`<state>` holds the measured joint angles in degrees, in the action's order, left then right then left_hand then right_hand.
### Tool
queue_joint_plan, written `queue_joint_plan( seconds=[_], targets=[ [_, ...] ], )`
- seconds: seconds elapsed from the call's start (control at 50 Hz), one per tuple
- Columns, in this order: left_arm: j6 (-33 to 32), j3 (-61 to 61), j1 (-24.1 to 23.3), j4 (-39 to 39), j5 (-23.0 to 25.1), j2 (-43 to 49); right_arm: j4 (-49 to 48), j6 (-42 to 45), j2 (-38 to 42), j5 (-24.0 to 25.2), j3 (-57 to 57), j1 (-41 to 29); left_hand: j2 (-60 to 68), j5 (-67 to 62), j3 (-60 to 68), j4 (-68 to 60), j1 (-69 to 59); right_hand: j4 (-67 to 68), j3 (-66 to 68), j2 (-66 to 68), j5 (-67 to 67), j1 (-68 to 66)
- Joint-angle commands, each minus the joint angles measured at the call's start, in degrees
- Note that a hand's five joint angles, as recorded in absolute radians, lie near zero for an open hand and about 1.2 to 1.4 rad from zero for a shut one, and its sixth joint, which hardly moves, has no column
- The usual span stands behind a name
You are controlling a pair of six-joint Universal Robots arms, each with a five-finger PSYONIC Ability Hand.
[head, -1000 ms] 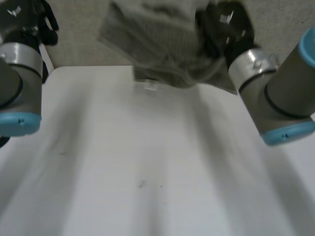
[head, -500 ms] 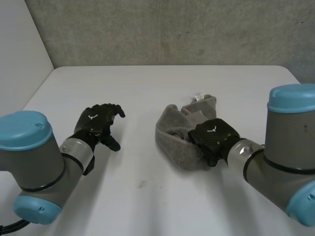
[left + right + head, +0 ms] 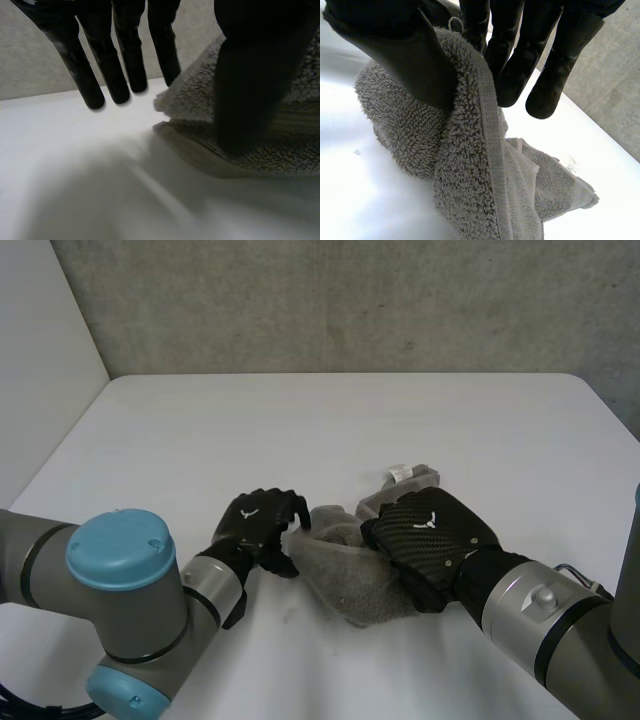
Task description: Fold the towel.
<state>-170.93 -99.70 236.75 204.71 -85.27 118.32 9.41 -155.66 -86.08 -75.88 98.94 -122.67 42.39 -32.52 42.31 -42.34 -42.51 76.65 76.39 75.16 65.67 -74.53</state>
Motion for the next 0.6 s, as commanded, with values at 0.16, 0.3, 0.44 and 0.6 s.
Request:
queue_joint_plan(
  seconds=[0.16, 0.3, 0.44, 0.6],
  targets=[
    [0.5, 6.5, 0.6, 3.9, 0.5, -0.4, -0.7, 0.7, 0.4, -1.8, -6.6, 0.7, 37.6, -37.5, 37.7, -37.7, -37.5, 3.4, 3.6, 4.8, 4.3, -5.5],
    [2.1, 18.1, 2.5, 5.4, -4.2, -7.0, -15.7, 5.0, 5.1, -2.4, -19.4, 0.7, 37.6, -37.5, 37.7, -37.7, -37.5, 3.4, 3.6, 4.8, 4.3, -5.5],
    [0.7, 30.1, 2.9, 15.7, -21.3, -13.8, -50.8, 7.4, 5.2, -2.6, -17.9, 0.6, 37.6, -37.5, 37.7, -37.7, -37.5, 3.4, 3.6, 4.8, 4.3, -5.5],
    [-1.8, 19.1, 1.6, 7.9, -15.5, -15.7, -36.0, 10.1, 7.4, -3.0, -18.9, 0.3, 37.6, -37.5, 37.7, -37.7, -37.5, 3.4, 3.6, 4.8, 4.3, -5.5]
  ],
)
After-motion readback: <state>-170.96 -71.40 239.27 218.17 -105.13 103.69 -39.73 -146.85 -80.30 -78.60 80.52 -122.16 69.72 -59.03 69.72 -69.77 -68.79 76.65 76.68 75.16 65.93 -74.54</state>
